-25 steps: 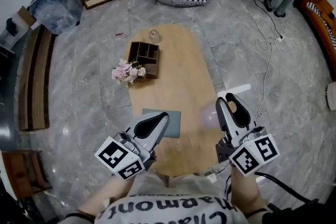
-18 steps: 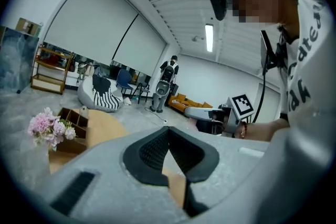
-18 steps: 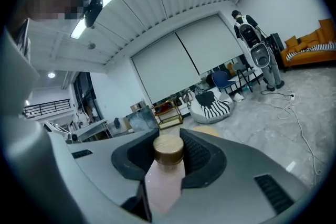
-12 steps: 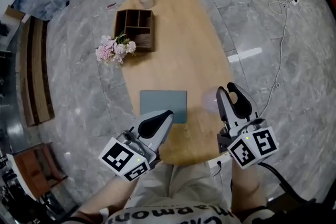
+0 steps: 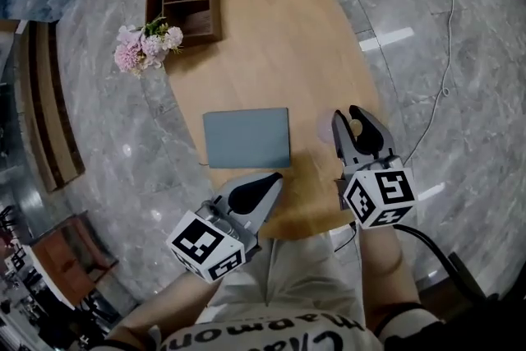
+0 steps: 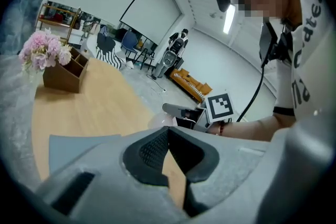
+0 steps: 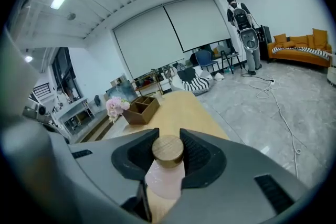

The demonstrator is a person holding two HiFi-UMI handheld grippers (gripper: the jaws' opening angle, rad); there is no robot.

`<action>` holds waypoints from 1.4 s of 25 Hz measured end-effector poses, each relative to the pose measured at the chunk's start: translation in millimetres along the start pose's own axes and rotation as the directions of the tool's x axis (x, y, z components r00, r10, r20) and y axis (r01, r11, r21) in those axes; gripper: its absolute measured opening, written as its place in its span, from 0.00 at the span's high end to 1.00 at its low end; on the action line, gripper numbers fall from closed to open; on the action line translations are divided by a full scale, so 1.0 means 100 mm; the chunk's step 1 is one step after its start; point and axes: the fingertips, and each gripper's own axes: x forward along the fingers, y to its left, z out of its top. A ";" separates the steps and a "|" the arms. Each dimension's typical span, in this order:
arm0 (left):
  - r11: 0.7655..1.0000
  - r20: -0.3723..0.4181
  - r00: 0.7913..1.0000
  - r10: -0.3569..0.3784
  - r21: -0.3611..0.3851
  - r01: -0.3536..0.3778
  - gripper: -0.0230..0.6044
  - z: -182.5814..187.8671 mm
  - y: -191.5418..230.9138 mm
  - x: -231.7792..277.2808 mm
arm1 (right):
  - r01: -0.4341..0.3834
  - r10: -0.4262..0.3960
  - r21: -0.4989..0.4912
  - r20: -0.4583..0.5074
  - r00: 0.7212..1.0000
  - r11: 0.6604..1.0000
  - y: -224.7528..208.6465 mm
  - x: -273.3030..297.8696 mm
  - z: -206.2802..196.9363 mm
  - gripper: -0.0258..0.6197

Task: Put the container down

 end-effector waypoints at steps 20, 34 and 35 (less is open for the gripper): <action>0.997 -0.198 0.980 0.038 -0.055 -0.050 0.94 -0.65 0.04 0.01 | 0.061 -0.077 -0.081 -0.215 0.974 0.995 -0.21 0.05 -0.88 0.77; 0.995 -0.166 0.985 0.045 -0.082 -0.059 0.94 -0.50 -0.07 0.16 | 0.026 -0.044 -0.101 -0.186 0.982 0.995 -0.16 0.08 -0.90 0.77; 0.995 -0.166 0.985 0.050 -0.081 -0.064 0.94 -0.49 -0.08 0.16 | 0.021 -0.043 -0.117 -0.191 0.981 0.993 -0.14 0.07 -0.91 0.77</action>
